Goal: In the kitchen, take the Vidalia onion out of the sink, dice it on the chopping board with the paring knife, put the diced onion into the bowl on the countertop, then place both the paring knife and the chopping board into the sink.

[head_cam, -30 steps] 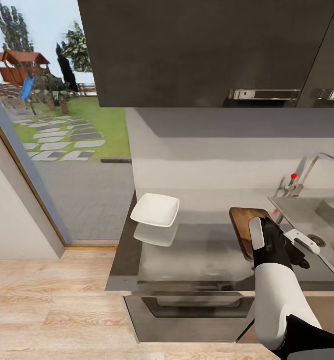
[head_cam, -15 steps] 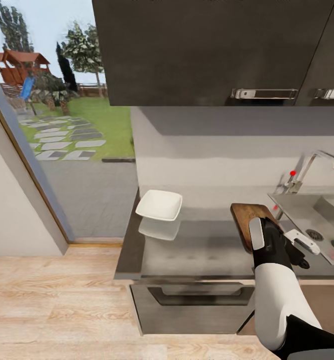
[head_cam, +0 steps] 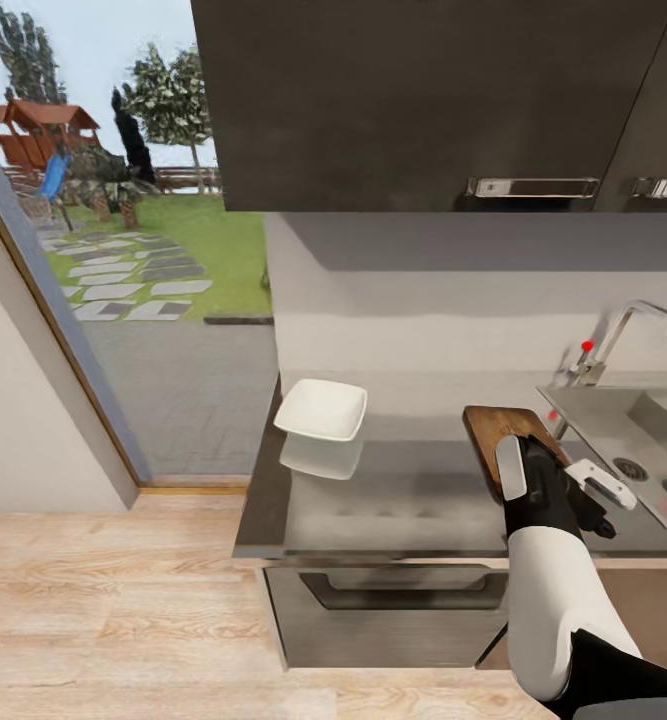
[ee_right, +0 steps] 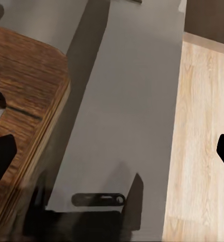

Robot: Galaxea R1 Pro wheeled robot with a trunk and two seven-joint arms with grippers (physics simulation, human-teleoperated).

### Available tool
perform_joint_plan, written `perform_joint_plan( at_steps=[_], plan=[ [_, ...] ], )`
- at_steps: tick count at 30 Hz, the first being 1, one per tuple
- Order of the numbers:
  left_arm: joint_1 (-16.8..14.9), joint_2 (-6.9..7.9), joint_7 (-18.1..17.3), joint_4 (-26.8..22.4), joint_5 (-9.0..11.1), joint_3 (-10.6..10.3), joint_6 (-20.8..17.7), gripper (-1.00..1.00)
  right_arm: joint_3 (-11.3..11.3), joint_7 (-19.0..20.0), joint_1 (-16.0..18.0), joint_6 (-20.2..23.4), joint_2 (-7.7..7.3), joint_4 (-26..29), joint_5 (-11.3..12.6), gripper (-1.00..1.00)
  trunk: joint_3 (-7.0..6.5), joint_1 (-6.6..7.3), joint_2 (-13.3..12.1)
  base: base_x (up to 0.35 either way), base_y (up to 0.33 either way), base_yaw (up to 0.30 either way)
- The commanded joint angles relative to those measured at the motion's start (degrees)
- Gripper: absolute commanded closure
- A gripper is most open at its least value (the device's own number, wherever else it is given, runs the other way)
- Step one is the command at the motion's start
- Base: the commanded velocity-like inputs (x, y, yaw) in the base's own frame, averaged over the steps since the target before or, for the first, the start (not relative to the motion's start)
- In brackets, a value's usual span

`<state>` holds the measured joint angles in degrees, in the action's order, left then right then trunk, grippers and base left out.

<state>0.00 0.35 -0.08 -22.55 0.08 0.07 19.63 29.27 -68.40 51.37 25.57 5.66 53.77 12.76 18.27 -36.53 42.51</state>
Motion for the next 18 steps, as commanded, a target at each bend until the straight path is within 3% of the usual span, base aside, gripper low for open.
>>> perform_joint_plan(
  at_steps=[1, 18],
  plan=[
    [0.0, 0.01, -0.01, -0.04, 0.01, 0.01, 0.12, -1.0, 0.09, -0.15, 0.05, 0.57, 0.05, 0.08, 0.07, -1.0, 0.07, -0.01, 0.06, 0.0, 0.149, 0.0],
    [0.0, 0.01, -0.01, -0.04, 0.01, 0.01, 0.08, -1.0, 0.04, -0.07, 0.05, 0.53, 0.06, 0.09, 0.07, -1.0, 0.07, -0.01, 0.06, 0.023, 0.045, 0.0]
  ],
)
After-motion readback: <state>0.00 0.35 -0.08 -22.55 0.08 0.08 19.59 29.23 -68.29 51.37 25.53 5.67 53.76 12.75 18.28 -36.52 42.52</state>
